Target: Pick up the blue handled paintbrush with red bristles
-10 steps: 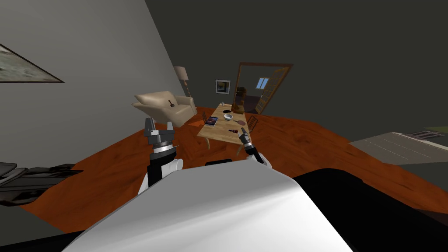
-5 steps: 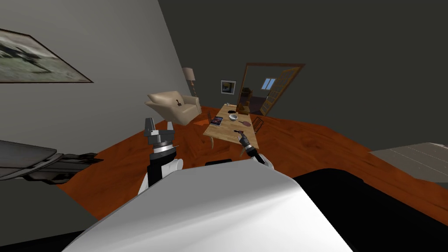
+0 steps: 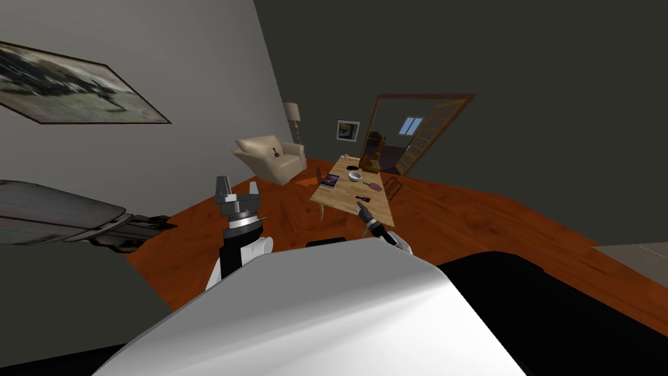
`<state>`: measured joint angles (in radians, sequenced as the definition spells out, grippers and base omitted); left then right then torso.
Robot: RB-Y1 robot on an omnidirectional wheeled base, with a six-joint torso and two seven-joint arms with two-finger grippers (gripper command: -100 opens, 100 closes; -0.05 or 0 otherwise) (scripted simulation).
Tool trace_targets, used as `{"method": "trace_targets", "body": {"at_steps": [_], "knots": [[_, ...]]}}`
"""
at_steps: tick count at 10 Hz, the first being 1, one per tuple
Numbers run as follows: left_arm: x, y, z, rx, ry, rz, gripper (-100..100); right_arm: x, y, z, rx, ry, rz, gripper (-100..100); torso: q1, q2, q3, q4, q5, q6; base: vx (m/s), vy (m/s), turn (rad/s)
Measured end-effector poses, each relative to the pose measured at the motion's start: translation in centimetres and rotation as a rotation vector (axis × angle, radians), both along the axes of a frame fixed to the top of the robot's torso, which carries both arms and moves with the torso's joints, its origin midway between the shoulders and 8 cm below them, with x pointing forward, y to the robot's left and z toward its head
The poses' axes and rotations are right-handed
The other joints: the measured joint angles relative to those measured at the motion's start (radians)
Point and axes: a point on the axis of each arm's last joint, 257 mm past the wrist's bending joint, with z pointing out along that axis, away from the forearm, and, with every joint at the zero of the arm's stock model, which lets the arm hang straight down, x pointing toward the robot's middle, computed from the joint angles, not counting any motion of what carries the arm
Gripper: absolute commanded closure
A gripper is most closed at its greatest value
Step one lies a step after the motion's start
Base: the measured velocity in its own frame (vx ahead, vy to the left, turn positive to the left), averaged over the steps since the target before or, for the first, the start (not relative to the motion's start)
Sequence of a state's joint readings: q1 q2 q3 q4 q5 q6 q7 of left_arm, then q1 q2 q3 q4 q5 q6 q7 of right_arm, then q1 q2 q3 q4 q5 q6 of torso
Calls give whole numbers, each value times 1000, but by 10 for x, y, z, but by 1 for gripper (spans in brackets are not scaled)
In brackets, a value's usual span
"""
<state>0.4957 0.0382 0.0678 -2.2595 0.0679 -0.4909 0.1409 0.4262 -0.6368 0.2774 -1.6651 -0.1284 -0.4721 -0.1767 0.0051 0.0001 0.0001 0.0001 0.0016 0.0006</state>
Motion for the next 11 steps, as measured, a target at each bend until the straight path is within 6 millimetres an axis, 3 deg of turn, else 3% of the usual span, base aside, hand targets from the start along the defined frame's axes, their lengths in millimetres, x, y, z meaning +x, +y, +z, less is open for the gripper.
{"method": "trace_targets", "body": {"at_steps": [6,11], "knots": [[0,0,0,0,0,0,0,-23,-32,-76,-165,147,58,-100,1,-1,-1,0,0,-1,30,89,184],[0,0,0,0,0,0,0,-62,-85,-131,-352,283,113,-100,-2,1,0,0,0,0,30,72,210]]}}
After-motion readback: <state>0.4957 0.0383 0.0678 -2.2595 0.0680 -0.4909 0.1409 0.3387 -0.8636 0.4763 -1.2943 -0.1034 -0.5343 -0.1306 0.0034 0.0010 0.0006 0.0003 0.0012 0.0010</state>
